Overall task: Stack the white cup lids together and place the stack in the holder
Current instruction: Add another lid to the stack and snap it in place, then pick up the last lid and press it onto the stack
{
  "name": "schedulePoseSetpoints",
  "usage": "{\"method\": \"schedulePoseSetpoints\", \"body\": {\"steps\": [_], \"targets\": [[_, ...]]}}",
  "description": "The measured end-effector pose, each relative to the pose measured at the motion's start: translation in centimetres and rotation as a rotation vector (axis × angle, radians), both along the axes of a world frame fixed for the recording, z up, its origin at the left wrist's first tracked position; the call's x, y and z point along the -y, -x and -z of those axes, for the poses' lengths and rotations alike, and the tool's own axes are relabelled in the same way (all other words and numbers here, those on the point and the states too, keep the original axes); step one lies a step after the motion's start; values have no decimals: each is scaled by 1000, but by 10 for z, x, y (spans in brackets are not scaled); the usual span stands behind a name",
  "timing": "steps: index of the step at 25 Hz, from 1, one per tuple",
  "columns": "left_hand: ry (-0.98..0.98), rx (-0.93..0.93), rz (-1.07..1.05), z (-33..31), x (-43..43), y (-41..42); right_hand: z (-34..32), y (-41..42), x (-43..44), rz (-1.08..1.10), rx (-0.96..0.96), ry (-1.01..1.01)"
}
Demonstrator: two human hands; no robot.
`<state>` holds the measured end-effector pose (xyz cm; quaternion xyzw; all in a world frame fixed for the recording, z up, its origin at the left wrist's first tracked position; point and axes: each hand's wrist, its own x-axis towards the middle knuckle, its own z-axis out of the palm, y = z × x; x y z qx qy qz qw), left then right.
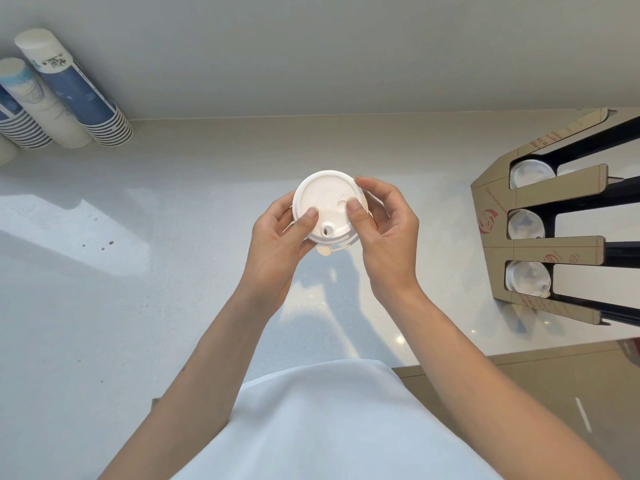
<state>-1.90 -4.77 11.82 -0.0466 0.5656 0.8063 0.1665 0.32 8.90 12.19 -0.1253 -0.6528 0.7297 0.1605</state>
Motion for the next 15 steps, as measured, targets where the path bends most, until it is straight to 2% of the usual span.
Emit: {"method": "schedulePoseSetpoints", "body": {"steps": [4, 6, 11, 15], "targets": [[48, 37, -73, 6, 2, -1, 19, 15, -21, 52, 50, -58], [68, 64, -117, 9, 3, 0, 38, 27, -37, 75, 150, -111], [102, 124, -171, 15, 1, -2, 109, 57, -82, -100, 521, -524], [138, 144, -204, 14, -1, -4, 139, 74, -107, -250, 666, -795]]}}
